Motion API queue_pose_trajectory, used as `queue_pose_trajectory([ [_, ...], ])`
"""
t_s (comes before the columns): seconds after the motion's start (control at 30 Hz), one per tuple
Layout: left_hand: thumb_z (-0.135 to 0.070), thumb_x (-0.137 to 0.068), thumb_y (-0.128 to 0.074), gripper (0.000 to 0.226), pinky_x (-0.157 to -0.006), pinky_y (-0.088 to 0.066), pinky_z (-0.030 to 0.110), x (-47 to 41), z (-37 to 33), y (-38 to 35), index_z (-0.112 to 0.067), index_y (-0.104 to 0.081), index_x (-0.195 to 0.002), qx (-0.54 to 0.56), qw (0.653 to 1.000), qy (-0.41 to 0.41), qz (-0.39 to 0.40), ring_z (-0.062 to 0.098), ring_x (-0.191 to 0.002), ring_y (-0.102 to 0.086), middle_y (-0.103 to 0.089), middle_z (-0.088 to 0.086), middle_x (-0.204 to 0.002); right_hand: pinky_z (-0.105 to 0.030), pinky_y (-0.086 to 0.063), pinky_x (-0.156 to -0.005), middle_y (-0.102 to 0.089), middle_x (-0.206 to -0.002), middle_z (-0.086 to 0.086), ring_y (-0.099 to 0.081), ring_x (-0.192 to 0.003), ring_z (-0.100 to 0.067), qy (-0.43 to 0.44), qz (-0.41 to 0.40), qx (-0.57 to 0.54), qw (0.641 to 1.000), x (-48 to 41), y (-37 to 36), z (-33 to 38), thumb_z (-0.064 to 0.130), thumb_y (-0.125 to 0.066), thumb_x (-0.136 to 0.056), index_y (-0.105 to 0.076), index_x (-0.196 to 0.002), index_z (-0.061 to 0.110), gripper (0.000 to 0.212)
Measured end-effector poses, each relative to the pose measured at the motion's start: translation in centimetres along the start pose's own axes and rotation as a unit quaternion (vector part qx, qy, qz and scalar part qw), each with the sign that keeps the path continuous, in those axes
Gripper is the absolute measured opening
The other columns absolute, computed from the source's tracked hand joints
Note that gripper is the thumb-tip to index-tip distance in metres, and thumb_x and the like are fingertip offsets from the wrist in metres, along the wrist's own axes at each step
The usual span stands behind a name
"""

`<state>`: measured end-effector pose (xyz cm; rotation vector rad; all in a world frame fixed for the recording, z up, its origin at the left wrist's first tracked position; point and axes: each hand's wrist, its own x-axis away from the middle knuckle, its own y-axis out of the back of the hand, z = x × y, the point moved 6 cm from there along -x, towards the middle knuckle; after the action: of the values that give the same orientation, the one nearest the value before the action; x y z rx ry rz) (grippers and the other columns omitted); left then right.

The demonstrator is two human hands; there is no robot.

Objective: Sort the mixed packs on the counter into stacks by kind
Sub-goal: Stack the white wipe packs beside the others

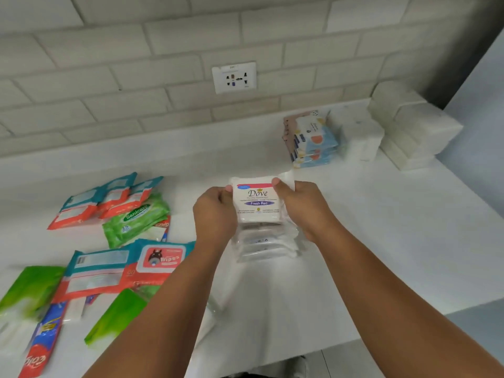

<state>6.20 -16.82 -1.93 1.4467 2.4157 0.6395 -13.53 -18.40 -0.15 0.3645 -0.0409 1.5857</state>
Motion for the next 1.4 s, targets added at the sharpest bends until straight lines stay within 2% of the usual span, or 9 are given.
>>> queue_pose_trajectory([
  [0.2,-0.028,-0.106,-0.045,0.041,-0.058,-0.034,0.030,-0.3,0.6,-1.0,-0.007,-0.056,-0.072,-0.087,0.996,0.018,-0.011,0.021,-0.064,-0.050,-0.059,0.006,-0.074,-0.029,-0.047,-0.048,-0.064,-0.073,-0.010,-0.064,-0.058,-0.032,0.039,-0.025,0.190,0.981,-3.0,0.8,-0.4,0.038,-0.047,-0.102,-0.058,-0.072,0.007,0.045],
  [0.37,-0.027,-0.107,-0.043,0.042,-0.060,-0.033,0.031,0.3,1.0,-1.3,-0.008,-0.053,-0.071,-0.183,0.983,0.020,0.004,0.022,-0.066,-0.049,-0.059,0.008,-0.076,-0.030,-0.037,-0.064,-0.054,-0.072,-0.005,-0.054,-0.073,-0.029,0.072,-0.001,0.347,0.935,-4.0,0.5,-1.8,0.041,-0.042,-0.103,-0.045,-0.062,0.014,0.050],
  [0.5,-0.028,-0.106,-0.044,0.042,-0.052,-0.032,0.029,0.7,1.0,-1.0,-0.012,-0.052,-0.068,-0.197,0.980,0.029,0.004,0.016,-0.060,-0.047,-0.060,0.007,-0.076,-0.030,-0.033,-0.062,-0.047,-0.064,0.002,-0.051,-0.072,-0.026,0.078,0.005,0.342,0.936,-4.2,0.5,-2.4,0.043,-0.041,-0.103,-0.041,-0.059,0.017,0.052],
  [0.63,-0.030,-0.104,-0.047,0.037,-0.064,-0.036,0.029,1.1,1.2,-0.5,-0.010,-0.059,-0.076,-0.174,0.984,0.027,0.004,0.025,-0.072,-0.054,-0.071,0.014,-0.089,-0.031,-0.032,-0.056,-0.050,-0.069,0.002,-0.053,-0.074,-0.025,0.074,0.016,0.338,0.938,-4.4,0.9,-2.8,0.045,-0.049,-0.099,-0.046,-0.069,0.015,0.043],
  [0.83,-0.068,-0.092,-0.049,0.064,-0.095,-0.051,0.041,3.6,3.0,0.2,-0.017,-0.058,-0.129,0.019,0.990,0.131,-0.039,0.026,-0.110,-0.062,-0.065,0.005,-0.125,-0.036,-0.045,-0.092,-0.060,-0.114,-0.005,-0.058,-0.103,-0.023,0.013,0.052,0.146,0.988,-5.7,1.5,-1.7,0.056,-0.057,-0.092,-0.052,-0.123,0.014,0.052],
  [1.03,-0.093,-0.059,-0.061,0.104,-0.090,-0.055,0.056,7.8,5.3,-2.2,-0.033,-0.041,-0.142,0.193,0.919,0.330,0.101,0.030,-0.110,-0.063,-0.060,0.001,-0.130,-0.046,-0.044,-0.109,-0.073,-0.115,-0.006,-0.065,-0.116,-0.029,-0.102,0.292,0.135,0.941,-7.8,-1.3,-2.9,0.067,-0.074,-0.069,-0.073,-0.113,0.022,0.063],
  [1.17,-0.083,-0.062,-0.070,0.094,-0.089,-0.055,0.060,9.3,5.3,-3.9,-0.027,-0.052,-0.135,0.263,0.878,0.386,0.101,0.034,-0.105,-0.064,-0.065,0.005,-0.122,-0.049,-0.043,-0.110,-0.071,-0.121,-0.006,-0.063,-0.119,-0.031,-0.133,0.364,0.158,0.908,-8.0,-2.0,-3.7,0.057,-0.079,-0.066,-0.071,-0.118,0.025,0.062],
  [1.27,-0.068,-0.080,-0.069,0.060,-0.099,-0.051,0.056,9.2,4.1,-4.7,-0.024,-0.065,-0.121,0.328,0.864,0.367,0.102,0.031,-0.101,-0.069,-0.073,0.005,-0.112,-0.048,-0.047,-0.105,-0.069,-0.124,-0.007,-0.063,-0.120,-0.033,-0.144,0.372,0.157,0.903,-7.7,-1.8,-3.9,0.058,-0.077,-0.067,-0.070,-0.120,0.026,0.063],
  [1.4,-0.055,-0.091,-0.065,0.033,-0.091,-0.052,0.046,8.4,3.2,-4.8,-0.023,-0.065,-0.100,0.339,0.862,0.367,0.088,0.026,-0.093,-0.067,-0.071,0.003,-0.102,-0.047,-0.053,-0.096,-0.065,-0.128,-0.016,-0.065,-0.098,-0.031,-0.148,0.360,0.165,0.906,-7.2,-0.8,-4.6,0.060,-0.069,-0.077,-0.069,-0.121,0.021,0.059],
])
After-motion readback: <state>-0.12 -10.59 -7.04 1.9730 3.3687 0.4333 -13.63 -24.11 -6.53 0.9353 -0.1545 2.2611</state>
